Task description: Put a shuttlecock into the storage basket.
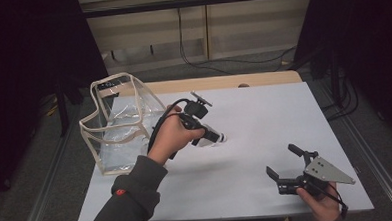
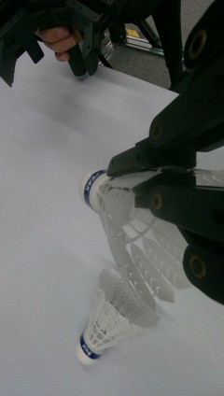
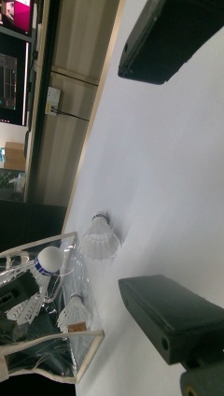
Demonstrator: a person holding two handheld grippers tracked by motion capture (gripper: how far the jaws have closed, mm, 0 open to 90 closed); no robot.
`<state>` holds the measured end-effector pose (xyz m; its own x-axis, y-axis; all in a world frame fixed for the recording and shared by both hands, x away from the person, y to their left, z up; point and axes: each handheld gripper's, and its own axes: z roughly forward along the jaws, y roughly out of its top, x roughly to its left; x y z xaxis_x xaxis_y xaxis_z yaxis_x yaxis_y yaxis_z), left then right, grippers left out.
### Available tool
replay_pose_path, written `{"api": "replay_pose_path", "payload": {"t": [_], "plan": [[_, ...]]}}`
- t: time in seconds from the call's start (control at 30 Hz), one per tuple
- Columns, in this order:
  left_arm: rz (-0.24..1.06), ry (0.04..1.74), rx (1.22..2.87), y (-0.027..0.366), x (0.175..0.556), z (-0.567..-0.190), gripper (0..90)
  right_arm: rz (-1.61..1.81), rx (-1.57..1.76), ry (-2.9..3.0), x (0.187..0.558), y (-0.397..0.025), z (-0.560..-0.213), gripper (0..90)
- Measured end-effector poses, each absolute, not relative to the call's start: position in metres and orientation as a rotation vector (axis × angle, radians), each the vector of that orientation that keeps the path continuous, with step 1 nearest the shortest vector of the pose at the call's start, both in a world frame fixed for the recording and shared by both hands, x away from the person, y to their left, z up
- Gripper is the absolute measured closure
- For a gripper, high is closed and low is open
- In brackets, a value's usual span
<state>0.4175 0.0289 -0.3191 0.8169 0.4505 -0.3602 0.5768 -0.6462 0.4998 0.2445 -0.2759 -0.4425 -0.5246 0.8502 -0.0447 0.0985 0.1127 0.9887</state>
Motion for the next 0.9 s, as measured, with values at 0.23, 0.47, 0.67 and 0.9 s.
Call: {"api": "replay_pose_path", "payload": {"t": [0.23,0.47,0.67,0.9], "plan": [[-0.260,0.753,2.390,0.034,0.418,-0.309,89.5,1.475,0.927,1.746,0.245,-0.275,-0.443,1.6],[-0.256,0.754,2.391,0.037,0.420,-0.303,89.5,1.475,0.925,1.744,0.246,-0.275,-0.443,1.6],[-0.243,0.746,2.405,0.040,0.421,-0.295,89.5,1.479,0.925,1.747,0.247,-0.273,-0.442,1.6],[-0.242,0.759,2.404,0.047,0.424,-0.286,89.4,1.484,0.923,1.748,0.247,-0.273,-0.442,1.6]]}}
